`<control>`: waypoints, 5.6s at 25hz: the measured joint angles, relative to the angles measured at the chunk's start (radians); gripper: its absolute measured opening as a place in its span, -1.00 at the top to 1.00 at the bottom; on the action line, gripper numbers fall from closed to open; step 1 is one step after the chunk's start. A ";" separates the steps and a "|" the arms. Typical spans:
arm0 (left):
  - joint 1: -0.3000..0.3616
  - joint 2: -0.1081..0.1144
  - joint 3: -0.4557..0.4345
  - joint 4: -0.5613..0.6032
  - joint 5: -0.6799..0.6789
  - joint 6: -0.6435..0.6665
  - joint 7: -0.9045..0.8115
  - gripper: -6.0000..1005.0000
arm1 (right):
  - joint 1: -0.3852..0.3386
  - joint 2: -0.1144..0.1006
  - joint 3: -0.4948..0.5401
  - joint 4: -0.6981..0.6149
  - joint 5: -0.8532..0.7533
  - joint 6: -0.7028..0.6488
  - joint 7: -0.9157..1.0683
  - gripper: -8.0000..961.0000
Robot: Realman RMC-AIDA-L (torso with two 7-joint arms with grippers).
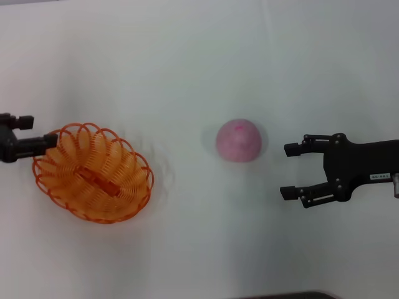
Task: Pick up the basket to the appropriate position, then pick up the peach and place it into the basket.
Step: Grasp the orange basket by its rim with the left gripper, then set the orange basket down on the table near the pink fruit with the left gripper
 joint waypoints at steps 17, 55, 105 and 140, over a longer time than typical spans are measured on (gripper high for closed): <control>-0.134 0.015 0.194 0.030 0.278 -0.029 -0.209 -0.37 | 0.012 0.000 0.000 0.000 -0.001 0.000 0.005 -0.97; -0.189 -0.002 0.266 -0.008 0.352 -0.045 -0.243 0.66 | 0.023 0.005 0.000 0.000 -0.001 0.018 0.005 -0.97; -0.085 -0.014 0.156 0.029 0.058 0.156 -0.789 0.87 | 0.050 0.006 0.004 -0.002 0.000 0.051 0.029 -0.97; 0.060 -0.018 0.352 -0.019 -0.092 -0.068 -0.858 0.85 | 0.046 0.011 0.021 -0.002 -0.001 0.066 0.029 -0.97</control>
